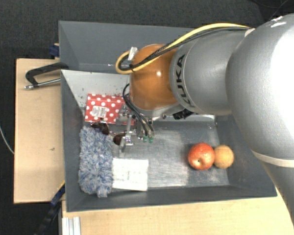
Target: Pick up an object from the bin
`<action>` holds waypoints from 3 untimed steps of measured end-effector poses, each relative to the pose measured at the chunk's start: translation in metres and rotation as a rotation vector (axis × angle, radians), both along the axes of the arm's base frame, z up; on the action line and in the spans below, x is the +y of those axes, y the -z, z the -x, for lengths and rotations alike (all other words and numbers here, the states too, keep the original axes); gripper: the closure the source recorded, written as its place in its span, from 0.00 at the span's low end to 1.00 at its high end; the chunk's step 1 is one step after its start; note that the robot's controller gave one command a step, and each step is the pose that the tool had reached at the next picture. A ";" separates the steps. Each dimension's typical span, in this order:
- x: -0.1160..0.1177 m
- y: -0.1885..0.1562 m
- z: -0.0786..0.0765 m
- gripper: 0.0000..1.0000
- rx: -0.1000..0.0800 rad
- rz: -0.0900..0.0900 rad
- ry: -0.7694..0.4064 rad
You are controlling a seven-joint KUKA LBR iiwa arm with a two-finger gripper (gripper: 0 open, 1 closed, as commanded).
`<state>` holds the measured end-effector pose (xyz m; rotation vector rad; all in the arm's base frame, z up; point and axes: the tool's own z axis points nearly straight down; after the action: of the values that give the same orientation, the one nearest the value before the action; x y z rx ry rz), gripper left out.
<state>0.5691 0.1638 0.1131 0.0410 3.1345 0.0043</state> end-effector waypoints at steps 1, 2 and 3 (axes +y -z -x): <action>-0.003 0.008 -0.005 0.00 0.003 -0.001 0.239; -0.004 0.041 -0.009 0.00 0.005 0.000 0.196; -0.004 0.037 -0.010 1.00 -0.004 -0.006 0.330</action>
Offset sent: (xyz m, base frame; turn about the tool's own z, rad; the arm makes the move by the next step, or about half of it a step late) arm 0.0075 -0.0054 -0.0431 0.1980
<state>0.5788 0.1597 0.0757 0.5540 3.0809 0.0123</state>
